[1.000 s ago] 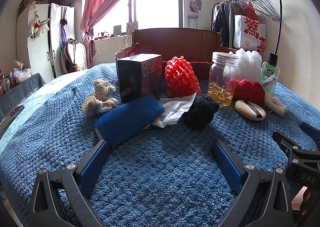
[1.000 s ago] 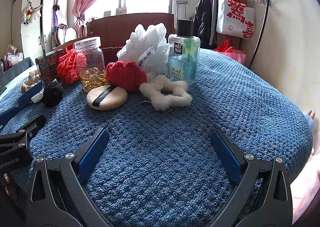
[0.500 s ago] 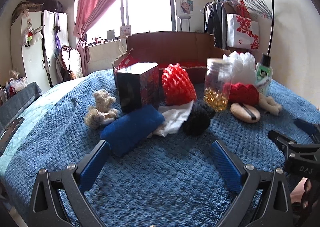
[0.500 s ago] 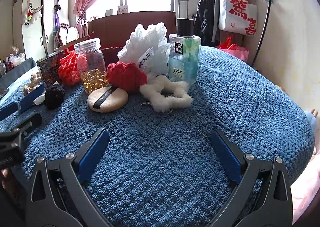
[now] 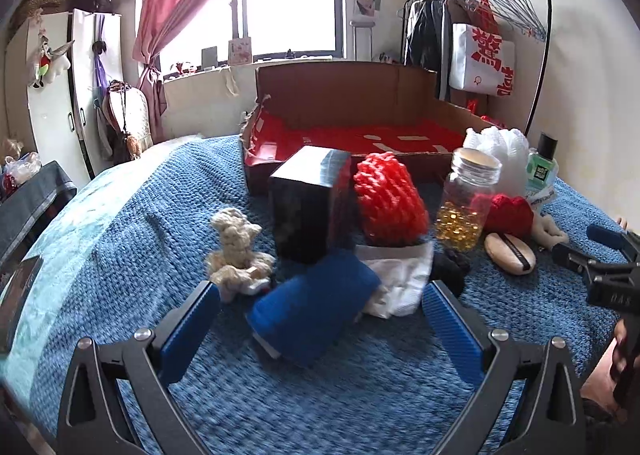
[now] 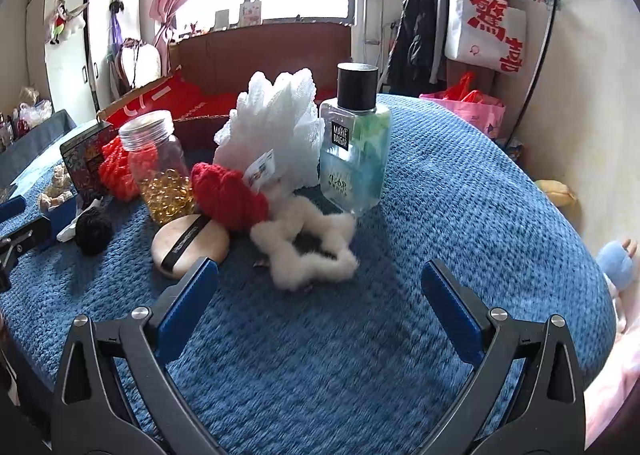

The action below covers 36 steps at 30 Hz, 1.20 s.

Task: Organize soft objects
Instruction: 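Grasp the blue sponge roll with the left tool while the right tool grasps the white star hair tie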

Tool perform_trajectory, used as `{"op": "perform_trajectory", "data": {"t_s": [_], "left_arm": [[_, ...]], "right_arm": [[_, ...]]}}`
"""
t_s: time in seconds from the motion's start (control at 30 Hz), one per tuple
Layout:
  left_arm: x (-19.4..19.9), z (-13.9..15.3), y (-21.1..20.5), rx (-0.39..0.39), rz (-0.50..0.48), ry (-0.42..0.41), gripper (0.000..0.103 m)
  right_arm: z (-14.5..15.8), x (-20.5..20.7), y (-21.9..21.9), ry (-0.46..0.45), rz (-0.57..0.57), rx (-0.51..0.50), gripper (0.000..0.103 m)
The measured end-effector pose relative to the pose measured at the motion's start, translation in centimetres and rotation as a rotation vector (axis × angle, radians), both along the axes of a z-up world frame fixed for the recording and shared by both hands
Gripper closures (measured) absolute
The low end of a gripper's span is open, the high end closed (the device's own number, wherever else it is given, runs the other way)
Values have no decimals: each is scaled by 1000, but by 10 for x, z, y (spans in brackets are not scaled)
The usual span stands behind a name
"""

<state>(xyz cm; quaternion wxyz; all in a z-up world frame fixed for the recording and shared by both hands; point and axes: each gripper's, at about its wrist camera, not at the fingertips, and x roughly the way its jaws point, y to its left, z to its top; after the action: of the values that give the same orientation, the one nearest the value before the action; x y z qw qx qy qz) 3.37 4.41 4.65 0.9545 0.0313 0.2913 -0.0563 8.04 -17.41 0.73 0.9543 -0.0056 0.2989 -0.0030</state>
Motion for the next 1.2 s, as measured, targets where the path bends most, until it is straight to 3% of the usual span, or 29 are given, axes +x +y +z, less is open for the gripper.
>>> {"op": "perform_trajectory", "data": {"t_s": [0.17, 0.33, 0.37, 0.43, 0.47, 0.53, 0.6, 0.87, 0.93, 0.97, 1.13, 1.17, 1.2], "left_arm": [[12, 1, 11, 19, -31, 42, 1], [27, -7, 15, 5, -97, 139, 10], [29, -8, 15, 3, -104, 151, 11], [31, -9, 13, 14, -118, 153, 14], [31, -8, 12, 22, -123, 150, 22], [32, -8, 9, 37, -127, 144, 32], [30, -6, 8, 20, -157, 141, 56], [25, 1, 17, -48, -170, 155, 79], [24, 3, 20, -54, -167, 151, 98], [24, 3, 21, -59, -170, 157, 101], [18, 0, 20, -45, -169, 159, 99], [16, 0, 19, -31, -169, 154, 88], [15, 0, 18, -23, -170, 148, 63]], "right_arm": [[-1, 22, -7, 84, 26, 30, 0], [-6, 39, -13, 149, 49, 36, 1], [-6, 40, -14, 153, 54, 36, 3], [-8, 43, -12, 157, 70, 28, 17], [-9, 43, -12, 157, 75, 21, 22], [-9, 42, -10, 149, 96, 16, 43], [-9, 40, -9, 141, 109, 16, 55], [2, 26, -13, 90, 119, 29, 59], [4, 23, -14, 77, 118, 31, 59], [5, 23, -14, 78, 119, 34, 59], [7, 22, -17, 73, 116, 42, 59], [7, 21, -17, 72, 117, 41, 59], [7, 20, -17, 73, 119, 41, 59]]}}
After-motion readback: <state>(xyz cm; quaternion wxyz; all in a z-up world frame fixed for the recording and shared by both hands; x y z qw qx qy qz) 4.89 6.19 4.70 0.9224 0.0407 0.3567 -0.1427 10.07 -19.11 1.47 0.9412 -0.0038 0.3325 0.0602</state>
